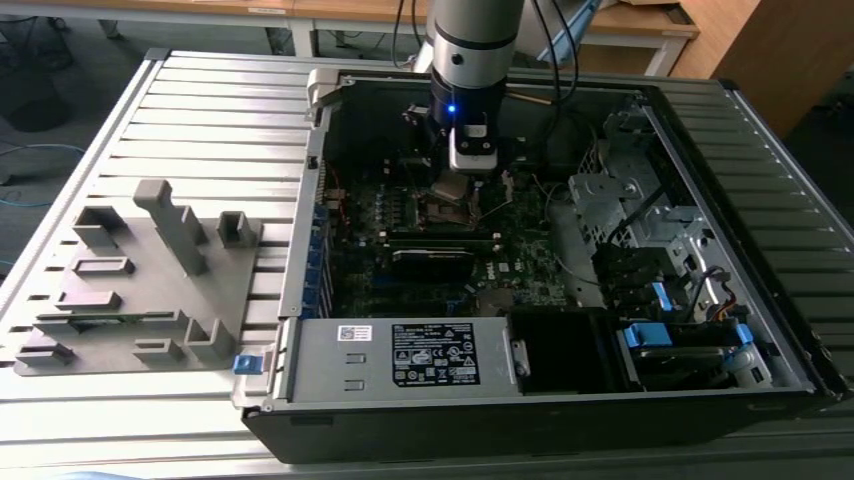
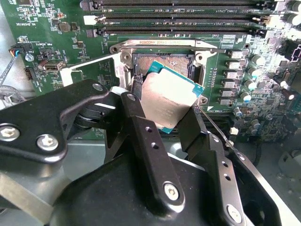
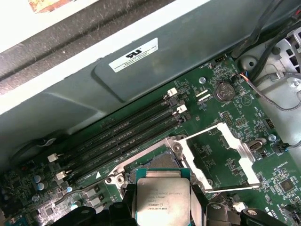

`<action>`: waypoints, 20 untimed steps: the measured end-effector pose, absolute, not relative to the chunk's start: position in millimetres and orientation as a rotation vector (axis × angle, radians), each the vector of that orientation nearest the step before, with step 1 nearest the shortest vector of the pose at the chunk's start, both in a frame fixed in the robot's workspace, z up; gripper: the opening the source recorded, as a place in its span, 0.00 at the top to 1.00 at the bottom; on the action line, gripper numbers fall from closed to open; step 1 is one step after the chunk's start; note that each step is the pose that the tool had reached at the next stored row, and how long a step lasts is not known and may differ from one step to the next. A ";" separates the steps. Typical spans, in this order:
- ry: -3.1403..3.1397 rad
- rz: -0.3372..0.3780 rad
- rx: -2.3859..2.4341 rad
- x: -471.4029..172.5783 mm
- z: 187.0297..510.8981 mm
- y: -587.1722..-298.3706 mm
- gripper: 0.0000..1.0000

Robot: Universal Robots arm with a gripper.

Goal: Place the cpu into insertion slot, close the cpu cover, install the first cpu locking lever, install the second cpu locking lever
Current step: 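Place the cpu into insertion slot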

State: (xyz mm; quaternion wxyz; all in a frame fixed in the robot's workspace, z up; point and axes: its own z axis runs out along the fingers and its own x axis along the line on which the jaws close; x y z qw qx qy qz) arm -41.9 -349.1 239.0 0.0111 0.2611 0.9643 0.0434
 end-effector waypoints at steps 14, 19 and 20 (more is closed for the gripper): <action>2.976 0.134 0.914 -41.8 238.7 -349.1 0.46; 2.932 0.132 1.037 -41.8 238.4 -349.1 0.46; 2.923 0.132 1.060 -41.8 238.3 -349.1 0.46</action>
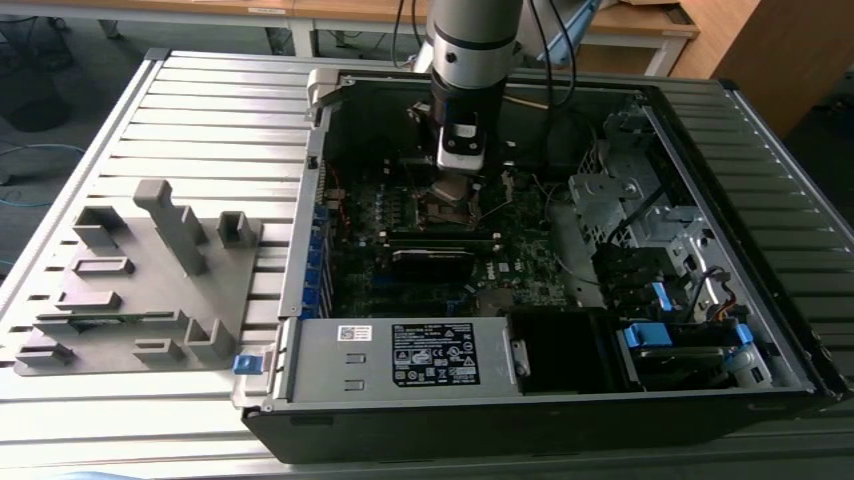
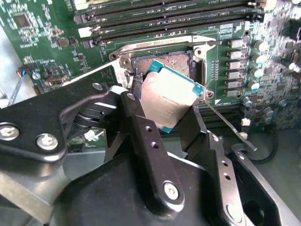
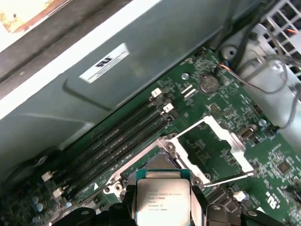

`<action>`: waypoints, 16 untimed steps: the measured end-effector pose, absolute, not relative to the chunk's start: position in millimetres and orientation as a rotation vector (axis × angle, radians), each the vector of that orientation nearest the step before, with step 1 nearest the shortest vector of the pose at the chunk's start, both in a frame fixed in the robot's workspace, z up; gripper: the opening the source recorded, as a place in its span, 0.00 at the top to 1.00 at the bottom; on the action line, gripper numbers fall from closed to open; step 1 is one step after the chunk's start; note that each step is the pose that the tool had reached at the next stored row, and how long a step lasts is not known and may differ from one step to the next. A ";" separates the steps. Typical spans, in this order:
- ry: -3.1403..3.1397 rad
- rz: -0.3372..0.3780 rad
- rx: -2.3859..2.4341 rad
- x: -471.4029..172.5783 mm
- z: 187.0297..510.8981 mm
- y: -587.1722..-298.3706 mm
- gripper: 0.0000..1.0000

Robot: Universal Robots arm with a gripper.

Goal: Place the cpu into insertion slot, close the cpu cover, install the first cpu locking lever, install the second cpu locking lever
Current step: 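Place the cpu into insertion slot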

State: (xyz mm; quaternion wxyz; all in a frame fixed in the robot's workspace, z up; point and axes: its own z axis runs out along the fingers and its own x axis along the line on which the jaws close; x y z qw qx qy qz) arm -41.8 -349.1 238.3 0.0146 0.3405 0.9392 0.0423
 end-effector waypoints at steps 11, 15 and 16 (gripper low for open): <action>2.871 0.130 1.185 -41.9 237.9 -349.1 0.46; 2.871 0.129 1.185 -41.9 237.9 -349.1 0.46; 2.871 0.130 1.185 -41.8 237.9 -349.1 0.46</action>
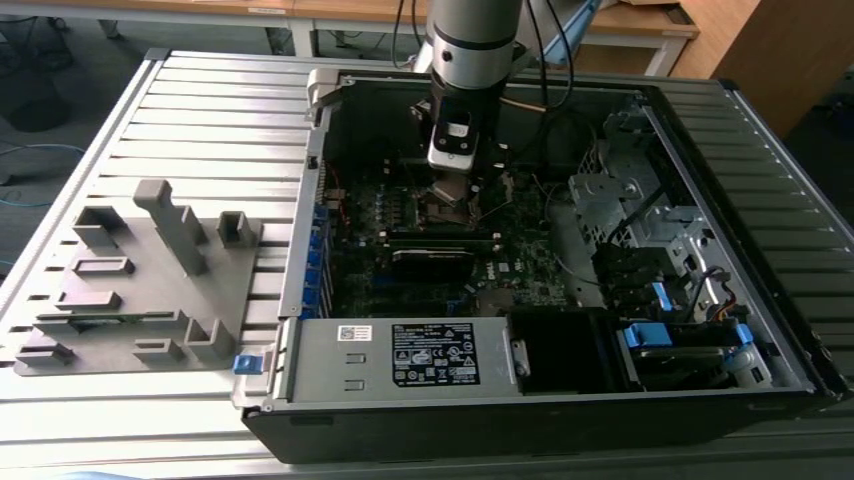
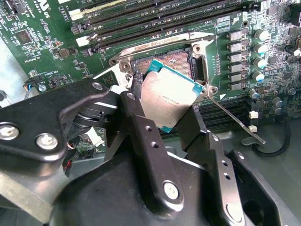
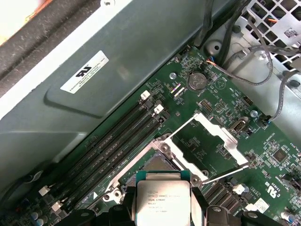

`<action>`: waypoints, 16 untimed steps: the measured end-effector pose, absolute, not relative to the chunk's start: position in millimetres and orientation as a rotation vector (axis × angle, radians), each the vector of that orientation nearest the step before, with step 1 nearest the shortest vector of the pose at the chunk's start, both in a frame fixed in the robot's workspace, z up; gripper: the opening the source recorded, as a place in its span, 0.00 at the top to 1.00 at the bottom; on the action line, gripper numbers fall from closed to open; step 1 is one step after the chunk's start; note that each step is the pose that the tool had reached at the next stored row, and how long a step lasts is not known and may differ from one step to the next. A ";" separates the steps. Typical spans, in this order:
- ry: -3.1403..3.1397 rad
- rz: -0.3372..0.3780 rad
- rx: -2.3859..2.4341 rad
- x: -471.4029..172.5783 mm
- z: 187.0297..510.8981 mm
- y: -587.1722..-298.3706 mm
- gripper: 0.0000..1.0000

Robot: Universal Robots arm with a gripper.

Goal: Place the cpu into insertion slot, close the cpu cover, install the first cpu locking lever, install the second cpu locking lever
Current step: 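Place the cpu into insertion slot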

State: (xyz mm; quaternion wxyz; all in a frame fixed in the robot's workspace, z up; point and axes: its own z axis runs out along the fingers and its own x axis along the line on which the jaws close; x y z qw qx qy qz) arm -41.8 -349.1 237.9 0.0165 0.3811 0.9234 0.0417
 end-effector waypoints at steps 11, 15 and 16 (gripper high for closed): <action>2.812 0.127 1.310 -41.9 237.4 -349.1 0.46; 2.762 0.125 1.407 -41.8 237.0 -349.1 0.46; 2.750 0.124 1.429 -41.9 236.9 -349.1 0.46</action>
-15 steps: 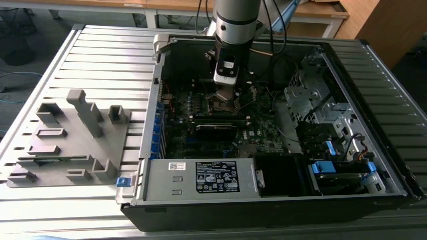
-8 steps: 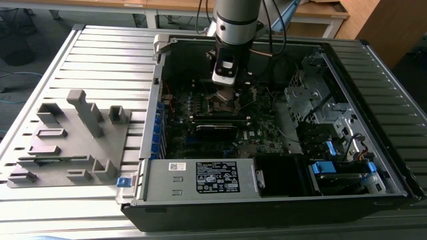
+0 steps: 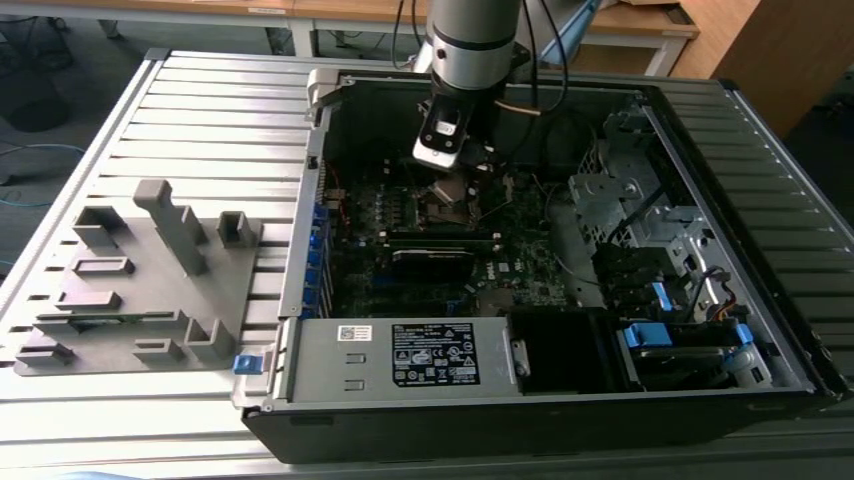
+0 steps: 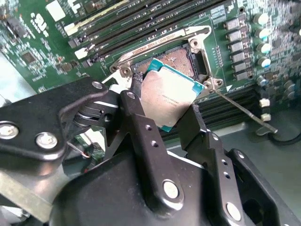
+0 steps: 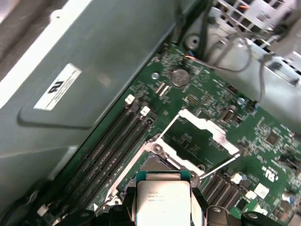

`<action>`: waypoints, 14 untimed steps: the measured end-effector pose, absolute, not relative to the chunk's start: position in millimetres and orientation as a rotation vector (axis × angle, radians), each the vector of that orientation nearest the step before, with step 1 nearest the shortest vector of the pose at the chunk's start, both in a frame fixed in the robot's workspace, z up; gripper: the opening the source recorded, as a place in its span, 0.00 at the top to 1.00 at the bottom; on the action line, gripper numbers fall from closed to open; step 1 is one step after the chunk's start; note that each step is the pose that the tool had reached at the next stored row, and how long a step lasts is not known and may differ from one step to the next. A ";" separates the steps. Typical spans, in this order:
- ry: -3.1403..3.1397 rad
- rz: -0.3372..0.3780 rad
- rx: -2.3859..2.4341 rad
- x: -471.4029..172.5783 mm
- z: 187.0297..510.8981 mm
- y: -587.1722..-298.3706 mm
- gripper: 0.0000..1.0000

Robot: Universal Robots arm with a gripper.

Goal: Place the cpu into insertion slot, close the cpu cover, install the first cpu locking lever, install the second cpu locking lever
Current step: 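Place the cpu into insertion slot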

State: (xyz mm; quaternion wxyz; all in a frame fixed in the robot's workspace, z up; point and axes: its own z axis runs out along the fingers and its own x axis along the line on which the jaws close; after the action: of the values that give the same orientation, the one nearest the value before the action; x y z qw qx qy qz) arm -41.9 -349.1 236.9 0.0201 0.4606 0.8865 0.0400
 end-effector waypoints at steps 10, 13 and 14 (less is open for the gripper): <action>2.743 0.124 1.441 -41.9 236.9 -349.1 0.46; 2.733 0.124 1.459 -41.9 236.8 -349.1 0.46; 2.730 0.123 1.464 -41.8 236.9 -349.1 0.46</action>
State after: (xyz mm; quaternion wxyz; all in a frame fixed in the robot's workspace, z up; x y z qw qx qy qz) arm -41.8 -349.1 236.9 0.0205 0.4720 0.8805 0.0398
